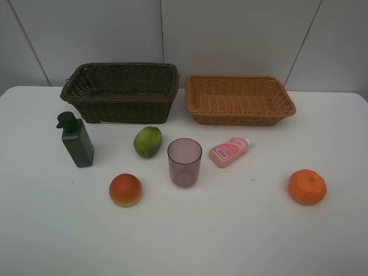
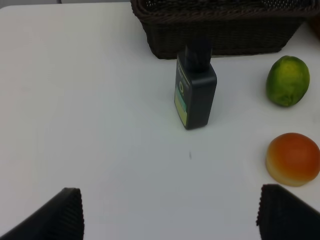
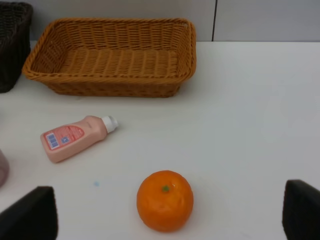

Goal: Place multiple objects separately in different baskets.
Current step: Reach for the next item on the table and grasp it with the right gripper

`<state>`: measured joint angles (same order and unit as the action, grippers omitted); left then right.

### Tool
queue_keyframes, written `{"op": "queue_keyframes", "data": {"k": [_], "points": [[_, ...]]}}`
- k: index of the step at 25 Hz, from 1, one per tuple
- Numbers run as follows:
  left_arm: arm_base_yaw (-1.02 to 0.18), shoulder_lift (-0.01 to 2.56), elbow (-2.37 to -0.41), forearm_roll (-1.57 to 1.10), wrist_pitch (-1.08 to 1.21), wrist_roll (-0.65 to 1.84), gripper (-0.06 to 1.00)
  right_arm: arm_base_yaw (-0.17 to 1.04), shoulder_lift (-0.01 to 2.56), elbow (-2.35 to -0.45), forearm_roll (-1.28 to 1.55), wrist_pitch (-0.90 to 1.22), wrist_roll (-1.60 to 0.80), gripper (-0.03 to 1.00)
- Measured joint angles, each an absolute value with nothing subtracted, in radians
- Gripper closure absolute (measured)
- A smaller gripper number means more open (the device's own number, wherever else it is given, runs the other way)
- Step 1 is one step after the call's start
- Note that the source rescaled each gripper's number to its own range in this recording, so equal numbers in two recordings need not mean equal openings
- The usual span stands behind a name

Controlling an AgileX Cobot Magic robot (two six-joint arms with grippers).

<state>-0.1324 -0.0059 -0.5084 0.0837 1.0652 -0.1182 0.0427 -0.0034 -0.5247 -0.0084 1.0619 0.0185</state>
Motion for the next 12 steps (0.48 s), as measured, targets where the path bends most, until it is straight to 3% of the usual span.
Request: {"op": "queue_keyframes", "data": {"k": [12], "points": [[-0.132, -0.006, -0.508, 0.084, 1.065, -0.118, 0.04, 0.043, -0.003, -0.525, -0.008, 1.062, 0.018, 0.00]]}}
